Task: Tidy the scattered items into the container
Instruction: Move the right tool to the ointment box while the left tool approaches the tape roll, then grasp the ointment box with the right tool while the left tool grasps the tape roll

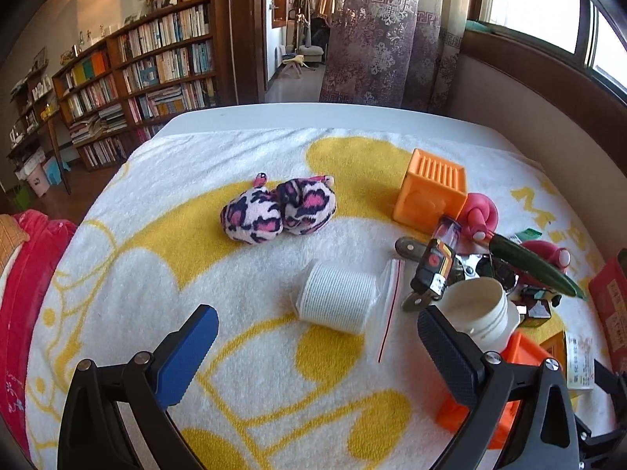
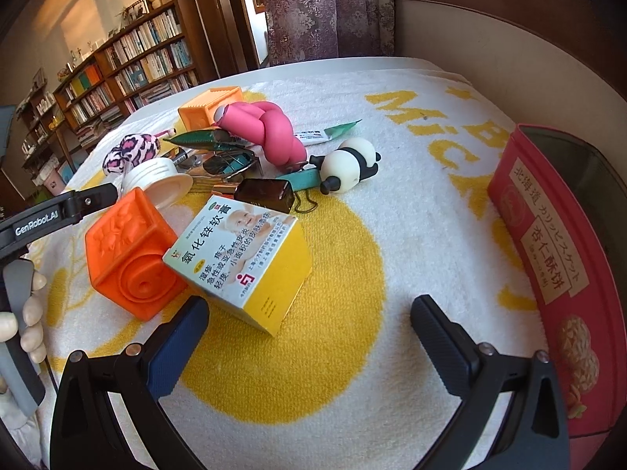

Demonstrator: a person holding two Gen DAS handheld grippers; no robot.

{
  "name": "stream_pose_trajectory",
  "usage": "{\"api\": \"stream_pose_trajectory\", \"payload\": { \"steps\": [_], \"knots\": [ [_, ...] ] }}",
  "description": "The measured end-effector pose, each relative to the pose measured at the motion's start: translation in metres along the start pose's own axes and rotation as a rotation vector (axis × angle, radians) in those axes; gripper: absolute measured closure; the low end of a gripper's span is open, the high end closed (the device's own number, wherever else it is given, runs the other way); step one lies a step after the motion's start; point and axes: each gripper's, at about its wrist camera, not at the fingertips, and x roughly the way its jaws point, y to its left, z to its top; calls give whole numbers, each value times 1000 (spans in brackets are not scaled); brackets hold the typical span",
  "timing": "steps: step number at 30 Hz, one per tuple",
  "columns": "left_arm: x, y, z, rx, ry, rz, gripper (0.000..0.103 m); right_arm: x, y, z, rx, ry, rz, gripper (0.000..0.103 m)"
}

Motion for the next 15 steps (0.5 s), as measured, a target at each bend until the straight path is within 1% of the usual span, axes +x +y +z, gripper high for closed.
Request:
{"api": "stream_pose_trajectory", "payload": {
  "steps": [3,7,9,10,11,13,14,15],
  "knots": [
    [9,-1,5,-14,14,-17,0,-2,-1,0,11,-9,14,0],
    [20,-2,6,-24,38,-36,8,-3,-2,1,12,-20,25,0],
    [26,-2,4,-22,49,-42,17,-4,-2,1,12,-25,29,0],
    [29,-2,3,-21,61,-46,24,-5,-1,1,12,-28,32,0],
    [32,-2,2,-14,69,-45,28,-5,-1,0,13,-30,34,0],
    [33,-3,1,0,66,-43,29,-5,-1,1,11,-30,36,0],
    [33,-4,1,6,63,-46,37,-5,-1,1,9,-31,36,0],
    [32,-5,1,11,59,-49,43,-6,-1,1,9,-32,37,0]
  ]
}}
